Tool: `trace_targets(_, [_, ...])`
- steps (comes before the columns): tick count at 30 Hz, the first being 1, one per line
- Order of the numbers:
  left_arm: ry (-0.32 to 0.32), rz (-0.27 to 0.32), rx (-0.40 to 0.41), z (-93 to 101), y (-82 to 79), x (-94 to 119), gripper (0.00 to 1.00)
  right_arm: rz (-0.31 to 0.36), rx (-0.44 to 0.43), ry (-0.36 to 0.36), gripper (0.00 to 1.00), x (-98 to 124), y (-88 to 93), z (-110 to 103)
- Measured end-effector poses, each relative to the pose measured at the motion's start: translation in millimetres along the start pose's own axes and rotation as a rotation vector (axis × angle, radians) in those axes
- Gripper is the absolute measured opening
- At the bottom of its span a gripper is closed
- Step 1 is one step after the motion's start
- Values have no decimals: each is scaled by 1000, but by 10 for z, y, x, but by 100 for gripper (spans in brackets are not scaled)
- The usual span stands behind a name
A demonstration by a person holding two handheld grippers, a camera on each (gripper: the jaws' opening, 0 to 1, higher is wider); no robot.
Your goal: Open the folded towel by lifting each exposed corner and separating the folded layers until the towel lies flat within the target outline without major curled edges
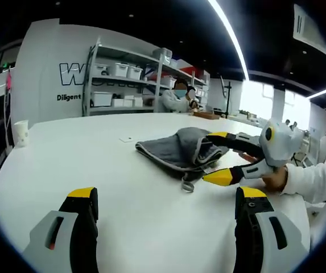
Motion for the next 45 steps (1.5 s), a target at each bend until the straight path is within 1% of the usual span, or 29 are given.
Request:
trace_targets(4, [1,3,-2,23,-1,10,100,-3,-48,-50,75,-58,-17,-100])
trace_targets(7, [1,4,-4,56,5,29,100,2,-59,-64,81,-37,-36,-144])
trace_targets(13, [-6,20,3,14,-22,54,100,27,-46,-76,83,-9,-86,-221])
trace_targets(15, [-7,23,5,18,-22,62,100,18,-52,-94,85,0,-82,-254])
trace_targets(19, [-11,26,9,11,-24,69,100,9,-81,-129,94,13,-82,-323])
trace_targets(24, [-11,28,11,-8,-32,63,100,3,-87,-148,94,15,-91,-396])
trace_targets(26, [-11,27,11,-17,-33,56,100,-15,-99,-154,93,13,-80,-413])
trace_targets(29, [-10,25,10,-4,-26,58,100,-22,-113,-154,90,7,-79,-420])
trace_targets(32, [-11,24,16,-6,-20,62,100,-21,-123,-125,86,-28,-82,-384])
trace_targets(35, [-17,32,22,-61,-39,62,100,-25,-146,-99,79,-78,-73,-331])
trace_targets(38, [-19,38,27,-80,-48,63,100,-29,-188,-65,75,-137,-59,-265])
trace_targets(42, [-16,39,23,-45,-42,65,100,-43,-252,-15,69,-195,-26,-172])
trace_targets(45, [-14,39,19,-33,-42,62,100,-39,-311,4,58,-220,-4,-99])
Point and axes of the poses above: the point that each gripper's makers call its tool centre point, and the gripper's own axes: x roughly backward along the fingers, z roughly to its right, y roughly out of its underside, the point moved 10 cm from there along x, roughly backward along the fingers, and after that the axes turned 3 degrees about -x, right-handed, at the moved point
